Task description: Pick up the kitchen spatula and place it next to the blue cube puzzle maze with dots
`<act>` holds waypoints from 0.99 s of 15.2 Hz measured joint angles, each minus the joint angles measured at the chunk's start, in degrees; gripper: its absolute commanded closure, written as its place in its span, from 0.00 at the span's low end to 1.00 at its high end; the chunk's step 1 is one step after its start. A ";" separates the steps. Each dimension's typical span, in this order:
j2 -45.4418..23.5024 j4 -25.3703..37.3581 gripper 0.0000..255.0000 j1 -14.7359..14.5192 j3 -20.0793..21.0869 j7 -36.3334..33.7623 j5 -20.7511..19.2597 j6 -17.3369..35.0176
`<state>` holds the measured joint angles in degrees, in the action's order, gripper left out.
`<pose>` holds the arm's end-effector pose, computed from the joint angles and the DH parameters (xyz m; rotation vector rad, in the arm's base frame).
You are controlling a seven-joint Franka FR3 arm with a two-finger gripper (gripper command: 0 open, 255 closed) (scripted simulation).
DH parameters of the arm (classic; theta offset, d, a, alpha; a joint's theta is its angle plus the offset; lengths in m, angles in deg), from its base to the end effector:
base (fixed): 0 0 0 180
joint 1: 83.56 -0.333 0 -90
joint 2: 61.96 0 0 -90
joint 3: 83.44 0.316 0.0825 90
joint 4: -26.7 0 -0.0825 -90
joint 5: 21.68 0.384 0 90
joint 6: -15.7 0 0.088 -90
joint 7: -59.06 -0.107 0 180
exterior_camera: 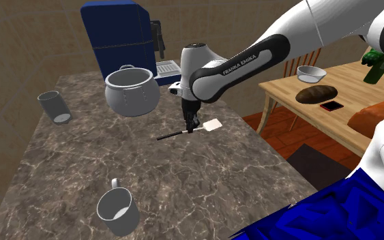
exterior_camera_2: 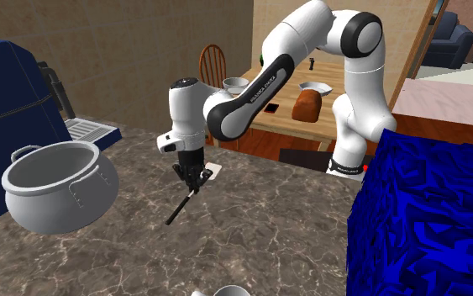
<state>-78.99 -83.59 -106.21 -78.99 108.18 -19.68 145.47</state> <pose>0.5520 0.2809 0.3412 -2.4633 -1.8817 -0.0809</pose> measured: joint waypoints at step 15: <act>4.95 4.88 1.00 0.11 0.07 -0.27 0.18 -9.78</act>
<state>-74.04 -78.71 -106.10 -78.91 107.91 -19.50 135.69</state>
